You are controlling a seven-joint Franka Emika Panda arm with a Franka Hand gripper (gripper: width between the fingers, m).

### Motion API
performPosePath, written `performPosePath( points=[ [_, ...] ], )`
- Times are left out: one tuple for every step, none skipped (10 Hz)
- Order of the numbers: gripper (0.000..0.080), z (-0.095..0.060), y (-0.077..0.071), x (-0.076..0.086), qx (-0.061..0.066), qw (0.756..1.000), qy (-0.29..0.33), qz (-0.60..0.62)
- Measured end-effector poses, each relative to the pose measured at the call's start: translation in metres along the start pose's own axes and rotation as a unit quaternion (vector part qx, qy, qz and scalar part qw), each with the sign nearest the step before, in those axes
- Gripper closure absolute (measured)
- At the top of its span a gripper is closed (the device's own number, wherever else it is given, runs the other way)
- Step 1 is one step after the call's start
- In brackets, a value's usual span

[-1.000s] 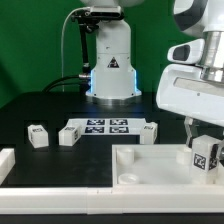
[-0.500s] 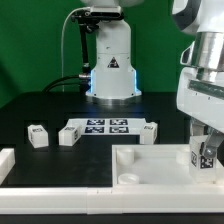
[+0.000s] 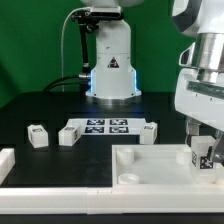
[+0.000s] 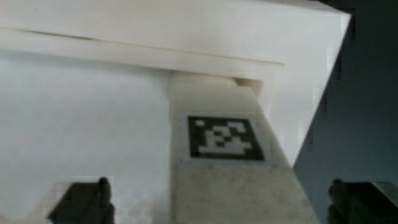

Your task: Assemble one leg

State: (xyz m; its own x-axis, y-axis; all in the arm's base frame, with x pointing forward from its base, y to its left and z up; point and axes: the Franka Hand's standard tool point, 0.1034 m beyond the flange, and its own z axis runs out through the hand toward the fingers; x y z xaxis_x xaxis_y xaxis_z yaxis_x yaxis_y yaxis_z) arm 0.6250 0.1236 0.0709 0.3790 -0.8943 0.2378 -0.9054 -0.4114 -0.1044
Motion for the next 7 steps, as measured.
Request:
performPosePath(
  points=[
    [0.0152, 0.0008, 0.0011, -0.0016, 0.003, 0.999, 0.001, -0.053],
    [0.0152, 0.0000, 0.0000, -0.0024, 0.008, 0.992, 0.003, -0.127],
    [0.0152, -0.0009, -0.0011, -0.0022, 0.011, 0.982, 0.004, -0.191],
    [0.0151, -0.0012, -0.0019, -0.0016, 0.013, 0.968, 0.006, -0.251],
    [0.0151, -0.0014, -0.0025, -0.0012, 0.014, 0.951, 0.008, -0.308],
    [0.0151, -0.0017, -0.0032, -0.0011, 0.016, 0.930, 0.011, -0.366],
    [0.0151, -0.0015, -0.0030, -0.0005, 0.016, 0.910, 0.013, -0.414]
  ],
)
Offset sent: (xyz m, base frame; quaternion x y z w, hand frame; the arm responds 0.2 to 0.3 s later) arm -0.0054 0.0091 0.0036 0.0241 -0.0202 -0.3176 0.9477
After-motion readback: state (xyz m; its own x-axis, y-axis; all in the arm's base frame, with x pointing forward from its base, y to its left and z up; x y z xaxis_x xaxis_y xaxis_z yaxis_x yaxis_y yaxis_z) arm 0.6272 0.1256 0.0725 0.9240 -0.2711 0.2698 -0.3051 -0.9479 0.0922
